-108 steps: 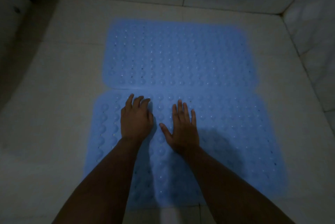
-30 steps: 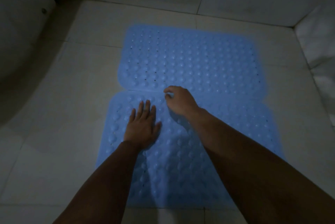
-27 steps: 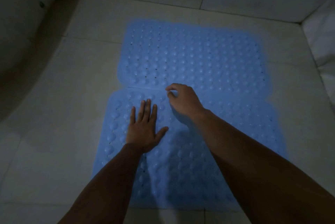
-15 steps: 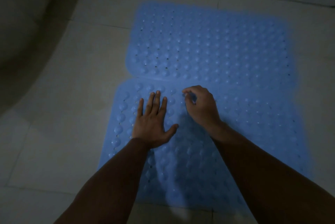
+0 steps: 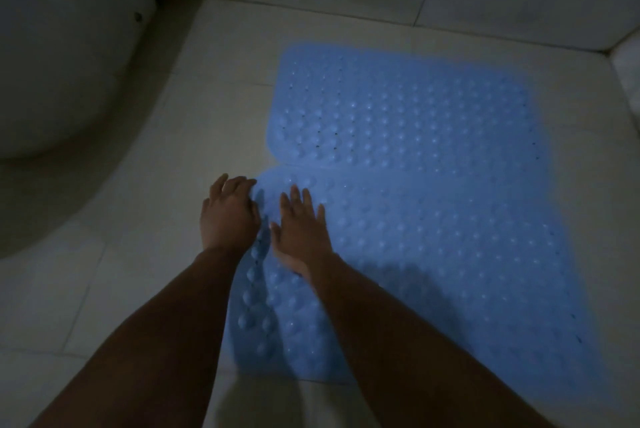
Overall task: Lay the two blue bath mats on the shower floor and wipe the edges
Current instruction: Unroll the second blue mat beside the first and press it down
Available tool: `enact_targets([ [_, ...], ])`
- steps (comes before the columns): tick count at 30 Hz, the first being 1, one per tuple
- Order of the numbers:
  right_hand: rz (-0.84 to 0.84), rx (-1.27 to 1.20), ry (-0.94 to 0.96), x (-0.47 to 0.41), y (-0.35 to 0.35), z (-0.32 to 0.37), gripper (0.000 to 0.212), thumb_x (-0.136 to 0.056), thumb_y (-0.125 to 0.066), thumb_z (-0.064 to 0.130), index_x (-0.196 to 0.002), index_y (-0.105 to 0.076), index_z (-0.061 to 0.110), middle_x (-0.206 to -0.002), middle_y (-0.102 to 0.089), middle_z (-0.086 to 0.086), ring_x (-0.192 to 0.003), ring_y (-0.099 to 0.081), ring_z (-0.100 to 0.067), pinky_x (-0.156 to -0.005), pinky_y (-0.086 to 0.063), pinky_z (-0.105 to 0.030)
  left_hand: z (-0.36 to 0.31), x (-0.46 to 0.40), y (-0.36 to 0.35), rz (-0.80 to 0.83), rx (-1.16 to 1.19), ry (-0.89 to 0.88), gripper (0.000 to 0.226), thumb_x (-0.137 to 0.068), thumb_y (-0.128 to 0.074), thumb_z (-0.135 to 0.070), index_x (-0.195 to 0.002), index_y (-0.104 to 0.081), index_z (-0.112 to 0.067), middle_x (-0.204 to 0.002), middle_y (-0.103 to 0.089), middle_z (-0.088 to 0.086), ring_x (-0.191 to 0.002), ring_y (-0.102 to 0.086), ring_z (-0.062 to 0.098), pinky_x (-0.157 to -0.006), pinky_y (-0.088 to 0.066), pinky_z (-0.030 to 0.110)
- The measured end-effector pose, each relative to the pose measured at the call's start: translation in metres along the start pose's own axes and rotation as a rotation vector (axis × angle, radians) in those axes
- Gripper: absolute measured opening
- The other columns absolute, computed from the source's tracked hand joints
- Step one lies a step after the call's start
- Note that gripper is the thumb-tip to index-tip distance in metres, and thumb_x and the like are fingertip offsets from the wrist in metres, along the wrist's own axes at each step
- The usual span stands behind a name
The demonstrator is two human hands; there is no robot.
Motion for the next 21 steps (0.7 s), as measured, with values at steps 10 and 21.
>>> enact_targets([
  [10,-0.189,0.118,0.023,0.006,-0.037,0.003,0.084,-0.098,-0.020,0.067,-0.160,-0.012,0.011,-0.169,0.003,-0.007,-0.156,0.009,-0.024,-0.123,0.000,-0.058,0.040,0.003,-0.014,0.004,-0.052,-0.003,0.045,-0.093,-0.048,-0.019,-0.137,-0.058,-0.016,-0.147,-0.054,0.008,-0.147,-0.034,0.034,-0.103,-0.045,0.056],
  [21,0.234,-0.269,-0.069,-0.048,0.080,0.003,0.050,-0.100,-0.048,0.026,-0.148,-0.047,0.011,-0.159,-0.039,-0.010,-0.145,-0.038,-0.027,-0.119,-0.029,-0.034,0.000,0.005,0.004,0.063,-0.006,-0.103,0.056,-0.091,-0.037,-0.028,-0.141,-0.057,-0.011,-0.152,-0.050,0.014,-0.150,-0.032,0.035,-0.105,-0.045,0.056],
])
Point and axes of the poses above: each hand's wrist, its own x-axis away from the middle knuckle, its own y-axis out of the back of the hand, z = x × y, the point moved 2 cm from there along -x, towards the middle knuckle
